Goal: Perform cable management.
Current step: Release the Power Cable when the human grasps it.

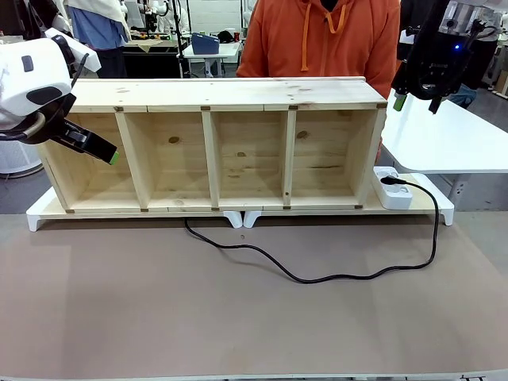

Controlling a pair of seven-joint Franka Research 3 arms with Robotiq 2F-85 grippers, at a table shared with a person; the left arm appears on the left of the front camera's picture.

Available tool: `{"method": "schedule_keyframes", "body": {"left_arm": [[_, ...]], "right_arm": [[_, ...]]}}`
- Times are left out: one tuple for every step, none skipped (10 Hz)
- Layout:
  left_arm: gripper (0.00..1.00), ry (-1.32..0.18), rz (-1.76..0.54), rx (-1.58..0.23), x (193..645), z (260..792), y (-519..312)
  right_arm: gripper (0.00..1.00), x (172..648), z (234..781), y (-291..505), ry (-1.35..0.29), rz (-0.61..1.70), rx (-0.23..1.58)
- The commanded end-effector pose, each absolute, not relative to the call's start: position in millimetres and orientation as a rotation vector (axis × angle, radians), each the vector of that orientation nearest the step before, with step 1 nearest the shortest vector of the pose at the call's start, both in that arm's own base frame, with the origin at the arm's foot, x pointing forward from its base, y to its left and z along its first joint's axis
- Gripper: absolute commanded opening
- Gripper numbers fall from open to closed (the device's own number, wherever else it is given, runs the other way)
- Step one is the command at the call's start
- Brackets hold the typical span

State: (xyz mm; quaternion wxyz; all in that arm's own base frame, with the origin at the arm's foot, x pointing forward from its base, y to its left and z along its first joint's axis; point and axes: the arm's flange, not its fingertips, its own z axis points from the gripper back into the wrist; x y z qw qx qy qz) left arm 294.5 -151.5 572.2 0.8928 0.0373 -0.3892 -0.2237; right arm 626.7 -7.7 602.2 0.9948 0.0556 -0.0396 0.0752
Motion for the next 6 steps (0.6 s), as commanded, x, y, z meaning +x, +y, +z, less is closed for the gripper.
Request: {"method": "schedule_keyframes", "body": {"left_arm": [[1.00, -0.802, -0.467, 0.093, 293.1, 572.7, -150.6], [1.00, -0.802, -0.467, 0.093, 293.1, 572.7, -150.6], [1.00, -0.802, -0.467, 0.093, 293.1, 572.7, -150.6], [1.00, -0.802, -0.467, 0.093, 293.1, 572.7, -150.6], [1.00, -0.802, -0.467, 0.093, 293.1, 572.7, -150.6], [1.00, -0.802, -0.467, 0.093, 293.1, 572.7, -150.6]], "right_arm": [[1.00, 626.7, 602.0, -7.7, -0.076, 0.138, 0.115], [1.00, 626.7, 602.0, -7.7, -0.076, 0.138, 0.115], [1.00, 626.7, 602.0, -7.7, -0.076, 0.138, 0.115], [1.00, 626.7, 602.0, -7.7, -0.076, 0.138, 0.115], [1.00, 626.7, 602.0, -7.7, -0.076, 0.138, 0.115], [1.00, 626.7, 602.0, -7.7, -0.076, 0.138, 0.115]]}}
